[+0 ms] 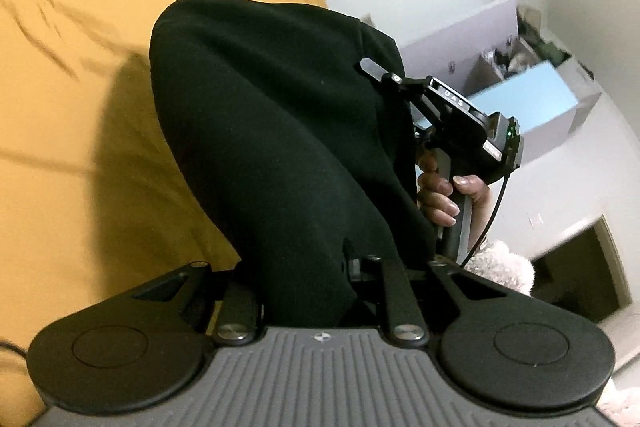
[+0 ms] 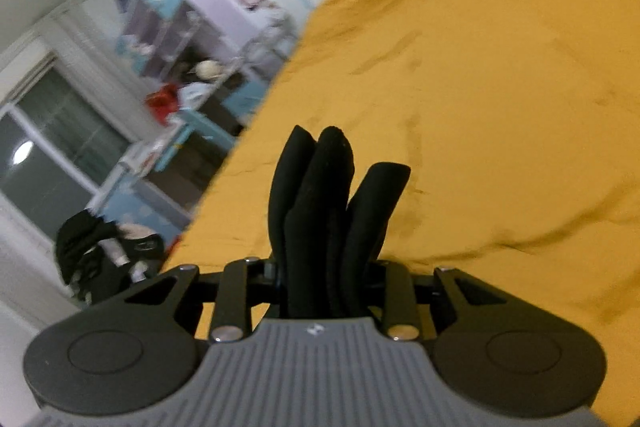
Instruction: Fold small clothes
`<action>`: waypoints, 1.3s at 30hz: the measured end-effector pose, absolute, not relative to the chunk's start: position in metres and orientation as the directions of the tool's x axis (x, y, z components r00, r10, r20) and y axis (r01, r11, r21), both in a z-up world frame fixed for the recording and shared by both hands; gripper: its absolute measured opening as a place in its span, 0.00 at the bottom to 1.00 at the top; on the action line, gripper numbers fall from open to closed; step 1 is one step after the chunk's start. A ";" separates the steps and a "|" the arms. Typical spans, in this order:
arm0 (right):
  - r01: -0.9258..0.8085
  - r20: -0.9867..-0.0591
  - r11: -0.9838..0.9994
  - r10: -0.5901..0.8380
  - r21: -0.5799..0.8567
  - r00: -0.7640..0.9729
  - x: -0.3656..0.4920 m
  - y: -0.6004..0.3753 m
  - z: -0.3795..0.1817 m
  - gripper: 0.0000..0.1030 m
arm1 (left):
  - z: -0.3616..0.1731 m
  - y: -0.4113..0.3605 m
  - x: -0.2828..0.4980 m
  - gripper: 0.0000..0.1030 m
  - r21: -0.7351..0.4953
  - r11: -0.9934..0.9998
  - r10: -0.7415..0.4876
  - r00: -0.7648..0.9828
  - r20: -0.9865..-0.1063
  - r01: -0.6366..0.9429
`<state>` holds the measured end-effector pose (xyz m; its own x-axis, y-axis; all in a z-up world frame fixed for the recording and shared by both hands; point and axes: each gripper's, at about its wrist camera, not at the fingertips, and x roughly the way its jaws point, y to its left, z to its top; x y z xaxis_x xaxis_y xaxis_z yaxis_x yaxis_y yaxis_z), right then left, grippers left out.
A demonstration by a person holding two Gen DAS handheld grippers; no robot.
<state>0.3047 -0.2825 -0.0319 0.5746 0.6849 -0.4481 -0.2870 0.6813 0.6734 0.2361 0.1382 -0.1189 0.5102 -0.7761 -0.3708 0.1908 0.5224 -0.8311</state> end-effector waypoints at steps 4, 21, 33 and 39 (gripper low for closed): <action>-0.391 -0.376 0.608 0.764 0.691 0.524 0.325 -0.210 -0.016 0.23 | -0.097 0.191 0.216 0.21 -0.789 0.589 -0.696 0.605 -0.386 0.175; -0.383 -0.652 0.732 0.679 0.564 0.337 0.438 -0.015 -0.200 0.25 | -0.253 0.291 0.226 0.21 -0.786 0.604 -0.593 0.585 -0.553 -0.132; -0.444 -0.595 0.805 0.592 0.394 0.544 0.416 -0.049 -0.136 0.54 | -0.206 0.321 0.164 0.33 -0.702 0.694 -0.507 0.584 -0.633 -0.159; -0.597 -0.541 0.701 0.700 0.391 0.467 0.409 -0.012 -0.121 0.51 | -0.182 0.315 0.158 0.36 -0.705 0.704 -0.458 0.702 -0.545 -0.087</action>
<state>0.4093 -0.0121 -0.1211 0.4673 0.6996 -0.5405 -0.5972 0.7006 0.3906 0.1576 0.3153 -0.1824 0.7024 -0.4584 -0.5446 -0.0874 0.7037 -0.7051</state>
